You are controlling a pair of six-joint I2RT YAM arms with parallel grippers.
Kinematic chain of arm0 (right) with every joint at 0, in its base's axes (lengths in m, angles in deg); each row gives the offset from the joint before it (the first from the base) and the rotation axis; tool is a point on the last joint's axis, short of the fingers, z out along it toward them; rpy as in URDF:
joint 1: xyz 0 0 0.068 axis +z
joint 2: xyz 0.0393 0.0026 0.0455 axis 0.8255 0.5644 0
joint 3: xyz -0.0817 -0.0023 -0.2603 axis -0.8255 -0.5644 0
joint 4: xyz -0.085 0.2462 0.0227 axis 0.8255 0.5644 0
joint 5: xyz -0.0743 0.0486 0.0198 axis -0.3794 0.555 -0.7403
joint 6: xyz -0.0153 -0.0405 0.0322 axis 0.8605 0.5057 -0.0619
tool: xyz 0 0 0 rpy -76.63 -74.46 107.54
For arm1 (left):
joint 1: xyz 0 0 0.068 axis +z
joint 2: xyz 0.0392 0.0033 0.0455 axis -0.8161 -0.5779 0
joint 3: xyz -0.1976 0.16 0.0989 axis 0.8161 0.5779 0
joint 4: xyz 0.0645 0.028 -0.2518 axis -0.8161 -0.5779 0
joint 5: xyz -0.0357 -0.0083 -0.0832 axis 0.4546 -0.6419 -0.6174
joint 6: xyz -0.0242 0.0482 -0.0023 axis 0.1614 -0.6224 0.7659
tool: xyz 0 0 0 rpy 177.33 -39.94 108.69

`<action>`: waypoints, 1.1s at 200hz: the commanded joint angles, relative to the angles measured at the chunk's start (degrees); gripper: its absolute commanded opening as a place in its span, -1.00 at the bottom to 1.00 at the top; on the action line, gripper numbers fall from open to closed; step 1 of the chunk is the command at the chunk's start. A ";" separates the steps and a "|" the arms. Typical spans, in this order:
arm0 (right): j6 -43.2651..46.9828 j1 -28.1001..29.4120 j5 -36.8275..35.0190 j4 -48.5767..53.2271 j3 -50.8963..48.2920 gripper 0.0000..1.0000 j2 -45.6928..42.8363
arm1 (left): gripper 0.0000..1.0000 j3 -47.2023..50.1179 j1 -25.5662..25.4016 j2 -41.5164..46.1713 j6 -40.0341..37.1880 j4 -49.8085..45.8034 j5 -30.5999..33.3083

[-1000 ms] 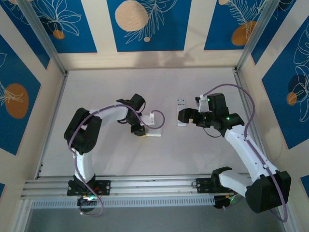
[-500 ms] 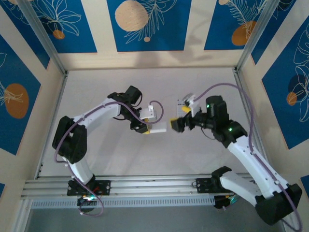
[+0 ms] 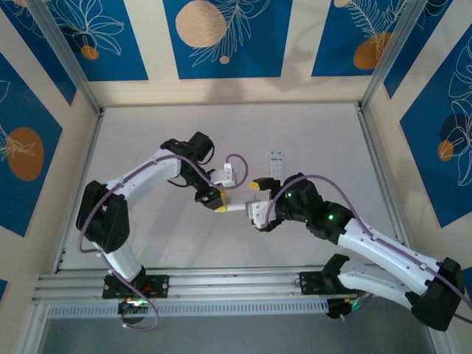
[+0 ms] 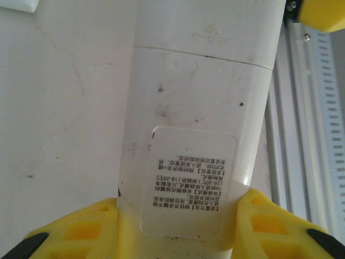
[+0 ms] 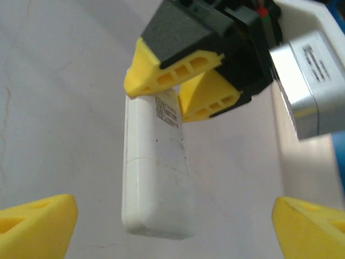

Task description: Load the batteries into the remote control

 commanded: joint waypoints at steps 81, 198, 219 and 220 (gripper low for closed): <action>20.82 2.82 1.03 -8.24 -2.44 0.01 2.30 | -0.24 -1.70 -1.37 2.77 -3.61 -4.42 -8.61; 10.08 4.57 3.42 -8.54 -1.01 -1.00 3.98 | -0.03 0.76 -2.00 6.59 1.94 4.18 -12.06; 1.86 4.70 2.14 -12.66 -1.10 -1.00 3.73 | 0.73 4.63 -1.91 11.88 7.18 13.82 -11.86; 1.47 4.66 2.07 -12.88 -1.14 -1.00 3.73 | 0.77 4.92 -1.87 12.05 7.38 14.15 -11.81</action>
